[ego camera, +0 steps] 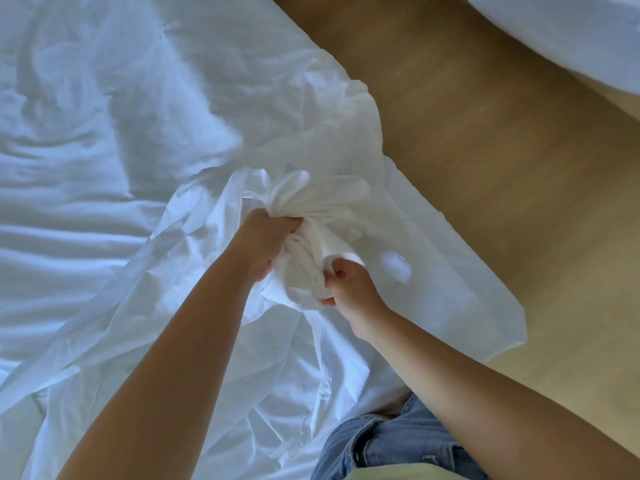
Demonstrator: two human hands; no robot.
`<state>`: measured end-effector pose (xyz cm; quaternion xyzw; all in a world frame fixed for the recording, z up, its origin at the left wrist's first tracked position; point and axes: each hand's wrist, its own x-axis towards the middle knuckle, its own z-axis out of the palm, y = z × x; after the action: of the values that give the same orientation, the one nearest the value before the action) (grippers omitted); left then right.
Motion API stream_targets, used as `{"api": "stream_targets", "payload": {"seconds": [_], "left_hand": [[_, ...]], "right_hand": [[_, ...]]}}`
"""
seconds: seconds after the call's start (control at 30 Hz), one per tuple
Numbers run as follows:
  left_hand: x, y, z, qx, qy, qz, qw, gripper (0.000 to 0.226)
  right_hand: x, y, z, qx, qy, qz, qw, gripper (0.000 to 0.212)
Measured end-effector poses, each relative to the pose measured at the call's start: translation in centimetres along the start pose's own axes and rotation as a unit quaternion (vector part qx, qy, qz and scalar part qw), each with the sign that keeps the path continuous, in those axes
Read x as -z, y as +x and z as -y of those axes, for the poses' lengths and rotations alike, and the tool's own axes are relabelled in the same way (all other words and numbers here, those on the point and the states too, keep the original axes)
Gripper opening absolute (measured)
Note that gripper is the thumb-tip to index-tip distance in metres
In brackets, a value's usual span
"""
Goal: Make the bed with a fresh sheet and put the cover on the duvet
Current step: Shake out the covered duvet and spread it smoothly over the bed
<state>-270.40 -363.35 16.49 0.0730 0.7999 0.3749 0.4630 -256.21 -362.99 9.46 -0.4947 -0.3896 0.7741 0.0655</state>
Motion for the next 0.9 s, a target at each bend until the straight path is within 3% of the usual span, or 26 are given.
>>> {"api": "stream_targets", "payload": {"seconds": [0.07,0.13,0.2,0.27,0.33,0.43,0.53,0.67,0.73,0.83,0.9], "left_hand": [[0.7,-0.1,0.3,0.004,-0.04,-0.005,0.999,0.008],[1.3,-0.1,0.6,-0.013,-0.046,-0.001,0.999,0.009],[1.3,0.0,0.8,-0.04,-0.02,0.013,0.999,0.009],[0.7,-0.1,1.0,-0.056,0.008,0.02,0.998,0.009],[0.1,-0.2,1.3,-0.059,0.024,0.035,0.997,0.011],[0.2,-0.1,1.8,-0.056,0.054,0.061,0.995,0.016],[1.1,0.0,2.1,-0.036,0.052,0.093,0.994,0.012],[2.0,0.3,2.4,0.012,-0.004,0.129,0.992,0.013],[1.3,0.5,2.5,0.013,0.003,0.099,0.995,0.011],[-0.5,0.2,2.7,-0.027,0.032,0.024,0.999,0.011],[-1.3,-0.1,3.4,-0.064,0.059,-0.024,0.996,0.014]], "right_hand": [[0.6,0.0,0.8,0.002,-0.079,0.061,0.995,0.018],[1.8,0.0,2.1,0.059,-0.111,-0.038,0.991,0.019],[3.2,0.2,3.4,0.067,0.007,-0.155,0.986,0.023],[3.7,0.3,4.8,-0.003,0.148,-0.087,0.985,0.019],[3.5,0.2,5.9,-0.075,0.137,0.058,0.986,0.019],[3.0,0.6,6.6,-0.121,0.084,0.164,0.975,0.032],[2.5,1.3,6.7,-0.082,0.043,0.16,0.983,0.011],[2.0,1.9,6.7,-0.051,0.012,0.095,0.994,0.014],[1.2,2.0,6.7,-0.061,0.031,0.058,0.996,0.011],[0.0,2.2,6.5,-0.12,0.04,0.004,0.992,0.027],[-0.4,2.3,6.6,-0.131,0.015,0.027,0.991,0.022]]}}
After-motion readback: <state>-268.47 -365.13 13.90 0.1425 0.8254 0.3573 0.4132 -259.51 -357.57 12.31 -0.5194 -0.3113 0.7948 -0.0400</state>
